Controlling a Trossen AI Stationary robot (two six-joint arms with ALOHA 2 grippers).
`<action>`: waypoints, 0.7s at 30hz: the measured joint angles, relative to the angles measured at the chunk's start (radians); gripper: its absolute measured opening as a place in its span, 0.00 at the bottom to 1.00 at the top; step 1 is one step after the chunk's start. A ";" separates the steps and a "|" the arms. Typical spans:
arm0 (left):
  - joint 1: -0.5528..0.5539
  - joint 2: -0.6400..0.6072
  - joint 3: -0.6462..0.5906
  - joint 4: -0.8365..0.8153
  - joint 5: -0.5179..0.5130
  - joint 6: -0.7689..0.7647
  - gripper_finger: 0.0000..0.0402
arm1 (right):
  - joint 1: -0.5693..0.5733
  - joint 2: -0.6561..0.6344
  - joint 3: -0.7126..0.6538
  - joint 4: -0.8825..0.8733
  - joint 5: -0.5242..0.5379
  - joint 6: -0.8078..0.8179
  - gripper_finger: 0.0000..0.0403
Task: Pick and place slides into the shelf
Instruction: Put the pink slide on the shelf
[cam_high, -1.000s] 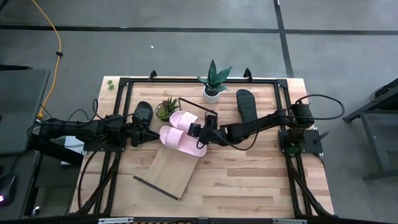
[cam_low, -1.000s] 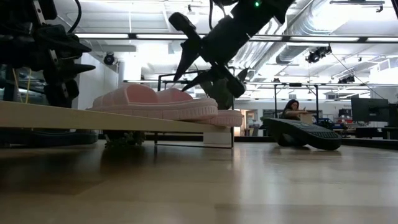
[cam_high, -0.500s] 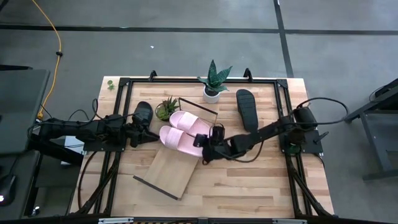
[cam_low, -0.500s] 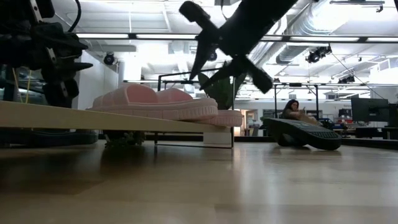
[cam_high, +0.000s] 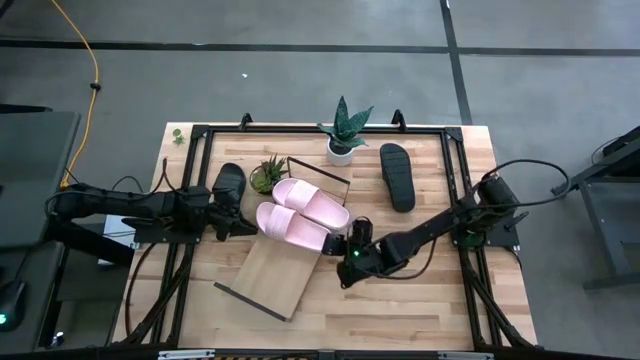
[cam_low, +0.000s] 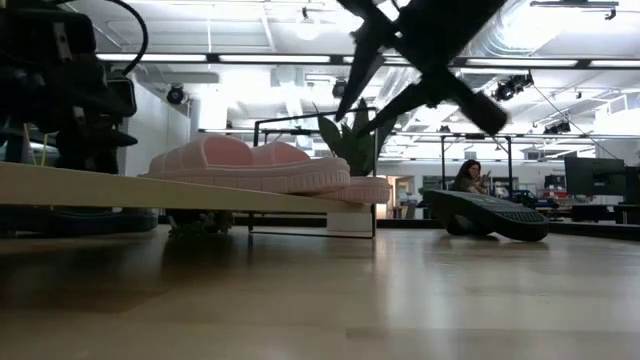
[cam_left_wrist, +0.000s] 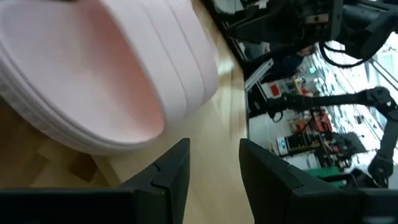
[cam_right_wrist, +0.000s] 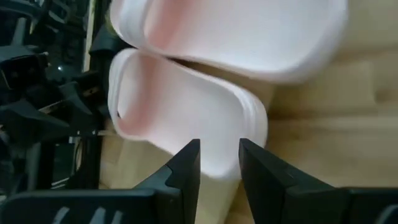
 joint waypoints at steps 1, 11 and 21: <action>0.000 0.003 0.000 0.000 0.010 -0.005 0.32 | 0.011 -0.004 0.000 -0.028 0.004 0.023 0.25; 0.000 0.000 0.000 0.001 0.017 -0.015 0.31 | 0.061 -0.016 0.000 -0.099 -0.071 0.130 0.35; 0.000 0.000 0.045 -0.124 0.019 -0.021 0.31 | 0.062 -0.016 0.000 -0.091 -0.040 0.120 0.41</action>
